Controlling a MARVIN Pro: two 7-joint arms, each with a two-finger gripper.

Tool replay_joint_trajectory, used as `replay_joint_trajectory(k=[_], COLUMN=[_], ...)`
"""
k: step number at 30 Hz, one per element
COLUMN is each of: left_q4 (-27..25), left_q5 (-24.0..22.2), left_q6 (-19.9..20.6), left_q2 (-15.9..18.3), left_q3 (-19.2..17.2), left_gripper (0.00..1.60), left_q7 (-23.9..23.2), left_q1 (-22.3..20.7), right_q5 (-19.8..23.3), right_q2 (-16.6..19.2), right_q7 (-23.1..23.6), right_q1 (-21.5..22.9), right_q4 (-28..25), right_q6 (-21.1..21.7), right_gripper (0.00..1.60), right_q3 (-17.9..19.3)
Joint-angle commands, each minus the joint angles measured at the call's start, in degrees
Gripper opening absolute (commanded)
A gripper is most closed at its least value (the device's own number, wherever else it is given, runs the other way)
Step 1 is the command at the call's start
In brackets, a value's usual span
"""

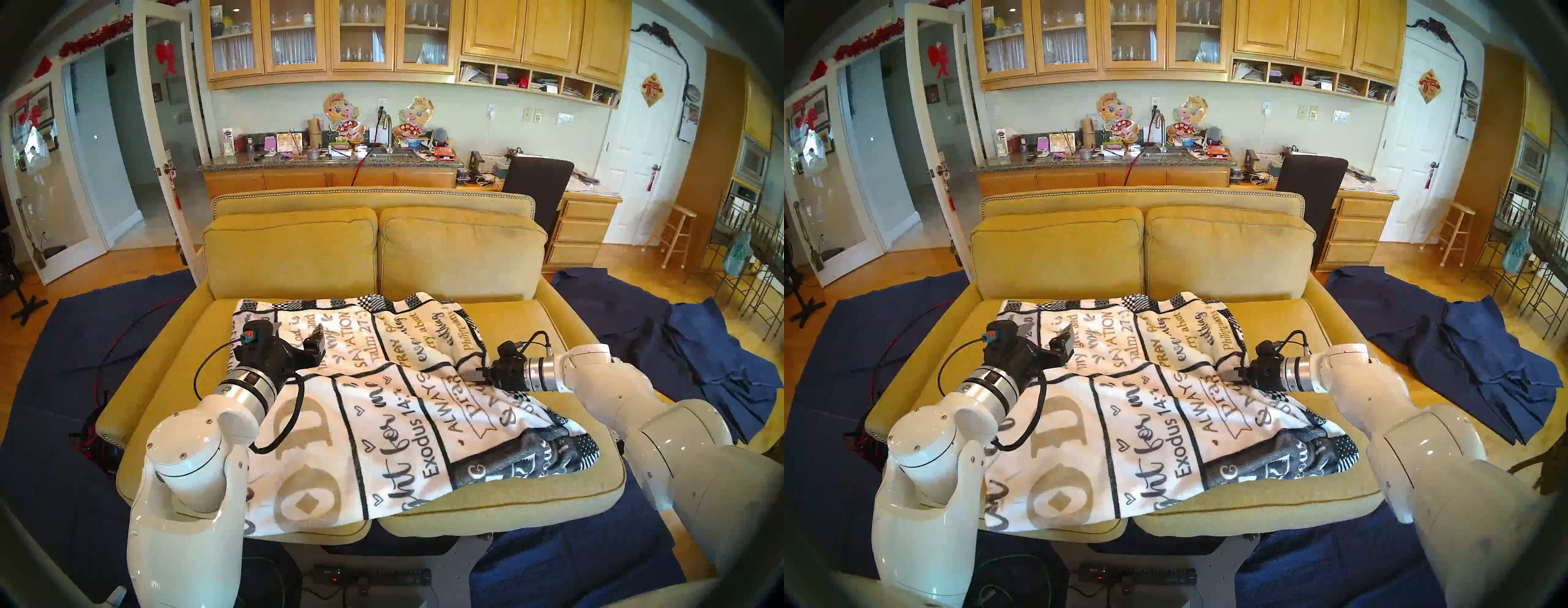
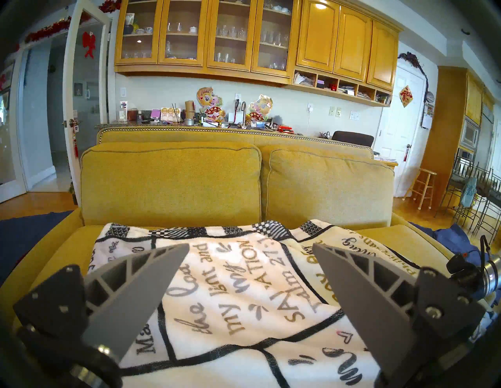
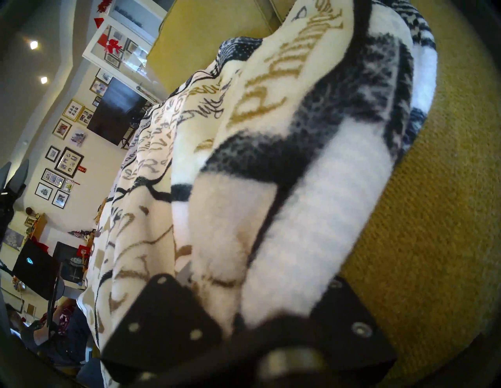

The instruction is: Fold the blanket in half twice

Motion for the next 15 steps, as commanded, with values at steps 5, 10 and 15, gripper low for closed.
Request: replay_joint_trajectory(k=[5,10,15], left_q4=[-1.9,-1.9,-5.4], left_q5=[-0.1,0.0,-1.6], left_q6=[-0.8,-0.8,2.2], left_q2=[-0.2,-0.2,1.1], left_q3=[0.1,0.1,-1.7], left_gripper=[1.6,1.6,1.6], left_q7=[-0.1,-0.2,-2.7], left_q1=[-1.3,-1.3,2.6], right_q5=[0.1,0.2,0.2], right_q2=[0.1,0.1,0.1], right_q7=[1.5,1.5,1.5], right_q1=[1.1,1.1,1.2], right_q4=[-1.0,-1.0,-0.9], right_q6=[-0.6,-0.7,-0.7], right_gripper=[0.0,0.0,0.0], right_q3=[-0.2,-0.3,-0.4])
